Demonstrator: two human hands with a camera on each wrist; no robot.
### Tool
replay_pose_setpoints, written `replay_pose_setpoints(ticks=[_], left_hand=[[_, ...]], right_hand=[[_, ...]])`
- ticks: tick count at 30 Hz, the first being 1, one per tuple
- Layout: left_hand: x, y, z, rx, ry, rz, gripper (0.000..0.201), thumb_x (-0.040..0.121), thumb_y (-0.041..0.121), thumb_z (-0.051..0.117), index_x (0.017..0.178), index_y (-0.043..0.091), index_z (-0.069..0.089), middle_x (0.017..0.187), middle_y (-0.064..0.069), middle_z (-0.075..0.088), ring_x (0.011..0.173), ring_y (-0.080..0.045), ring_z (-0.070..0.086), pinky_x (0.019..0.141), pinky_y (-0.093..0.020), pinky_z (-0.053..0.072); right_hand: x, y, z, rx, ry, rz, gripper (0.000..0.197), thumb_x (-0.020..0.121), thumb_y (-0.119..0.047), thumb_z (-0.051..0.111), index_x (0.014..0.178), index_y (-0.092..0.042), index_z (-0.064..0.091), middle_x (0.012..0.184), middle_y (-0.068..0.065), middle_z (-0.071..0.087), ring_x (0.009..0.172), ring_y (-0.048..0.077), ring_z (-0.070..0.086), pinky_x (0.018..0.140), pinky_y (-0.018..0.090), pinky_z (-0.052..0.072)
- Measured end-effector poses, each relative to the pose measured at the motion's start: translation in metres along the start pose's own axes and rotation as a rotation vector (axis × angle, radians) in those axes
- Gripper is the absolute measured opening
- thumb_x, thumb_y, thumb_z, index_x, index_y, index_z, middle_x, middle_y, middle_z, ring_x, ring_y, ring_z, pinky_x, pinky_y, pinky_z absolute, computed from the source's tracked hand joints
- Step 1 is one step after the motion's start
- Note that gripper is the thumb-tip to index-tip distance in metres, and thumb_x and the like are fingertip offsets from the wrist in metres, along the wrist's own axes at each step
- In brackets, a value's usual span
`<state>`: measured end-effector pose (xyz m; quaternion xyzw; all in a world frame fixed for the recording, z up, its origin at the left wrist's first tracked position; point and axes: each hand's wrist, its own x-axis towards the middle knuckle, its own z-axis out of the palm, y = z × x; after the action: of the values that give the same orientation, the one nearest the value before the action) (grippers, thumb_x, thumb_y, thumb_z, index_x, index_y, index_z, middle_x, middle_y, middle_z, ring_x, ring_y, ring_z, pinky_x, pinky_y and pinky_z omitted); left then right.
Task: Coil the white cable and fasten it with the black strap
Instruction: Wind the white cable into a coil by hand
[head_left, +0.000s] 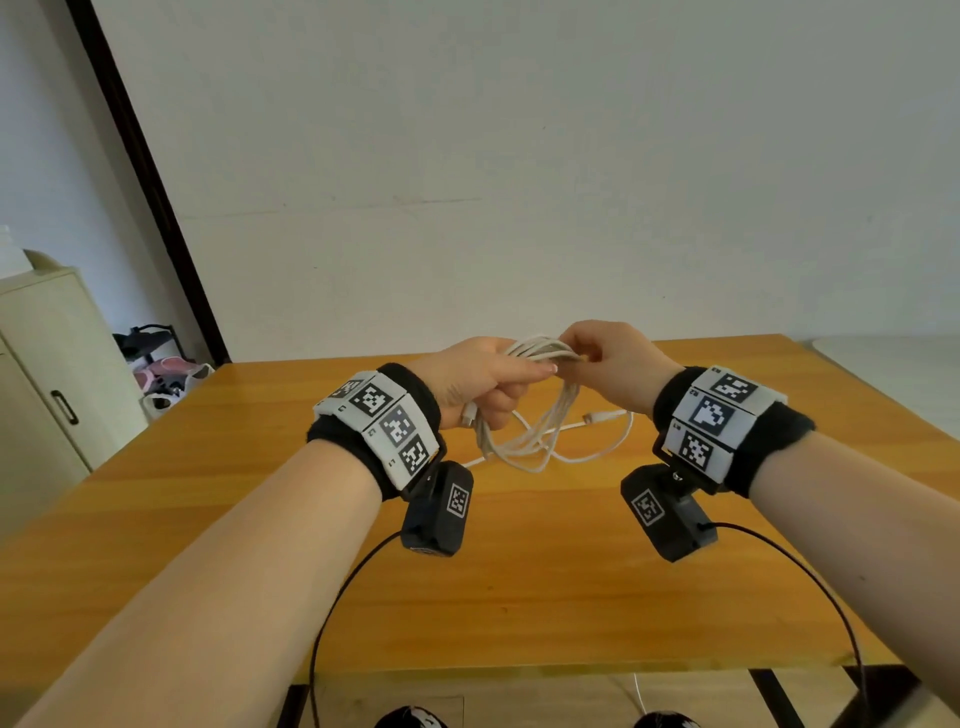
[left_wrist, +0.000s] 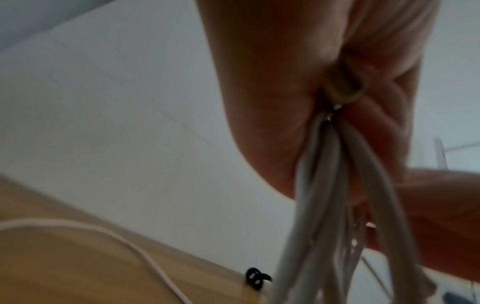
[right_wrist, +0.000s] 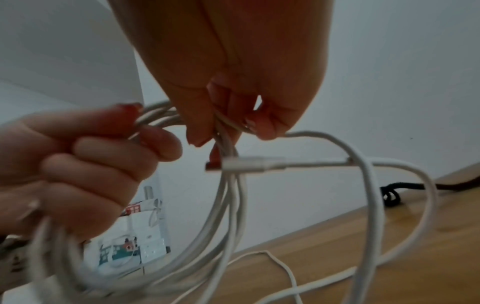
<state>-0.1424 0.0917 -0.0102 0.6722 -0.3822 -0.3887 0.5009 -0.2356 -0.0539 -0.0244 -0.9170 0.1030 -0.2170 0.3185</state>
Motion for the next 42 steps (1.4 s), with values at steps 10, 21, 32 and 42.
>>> replay_pose_setpoints(ticks=[10,21,32,42], left_hand=[[0.006,-0.006,0.002,0.12,0.222,0.041,0.025,0.097,0.029,0.048,0.078,0.014,0.051,0.05,0.006,0.033,0.035,-0.005,0.027,0.039,-0.02,0.027],[0.004,0.0,0.001,-0.042,0.297,0.057,0.032,0.099,0.034,0.042,0.074,0.015,0.046,0.045,0.01,0.032,0.035,-0.006,0.026,0.038,-0.018,0.028],[0.005,0.013,-0.008,-0.357,0.416,0.127,0.032,0.1,0.032,0.039,0.074,0.014,0.042,0.044,0.009,0.027,0.032,-0.006,0.022,0.042,-0.021,0.023],[0.001,0.011,-0.007,-0.439,0.331,0.033,0.036,0.099,0.037,0.041,0.07,0.016,0.045,0.041,0.01,0.028,0.029,-0.004,0.022,0.036,-0.014,0.024]], right_hand=[[0.003,0.005,0.0,0.024,0.082,0.016,0.012,0.09,-0.023,0.058,0.089,-0.013,0.063,0.073,-0.003,0.065,0.065,0.013,0.056,0.072,0.033,0.05],[0.001,0.011,-0.005,0.123,0.086,0.115,0.026,0.093,-0.034,0.051,0.097,-0.014,0.067,0.083,-0.009,0.063,0.067,0.006,0.056,0.058,0.012,0.046],[-0.008,0.027,-0.004,0.241,0.048,0.368,0.026,0.095,-0.024,0.051,0.094,-0.003,0.067,0.084,0.007,0.061,0.07,0.015,0.055,0.07,0.031,0.056],[0.007,0.013,-0.012,0.57,0.425,0.337,0.029,0.099,-0.025,0.037,0.104,-0.015,0.064,0.06,0.0,0.047,0.052,0.015,0.047,0.063,0.032,0.047]])
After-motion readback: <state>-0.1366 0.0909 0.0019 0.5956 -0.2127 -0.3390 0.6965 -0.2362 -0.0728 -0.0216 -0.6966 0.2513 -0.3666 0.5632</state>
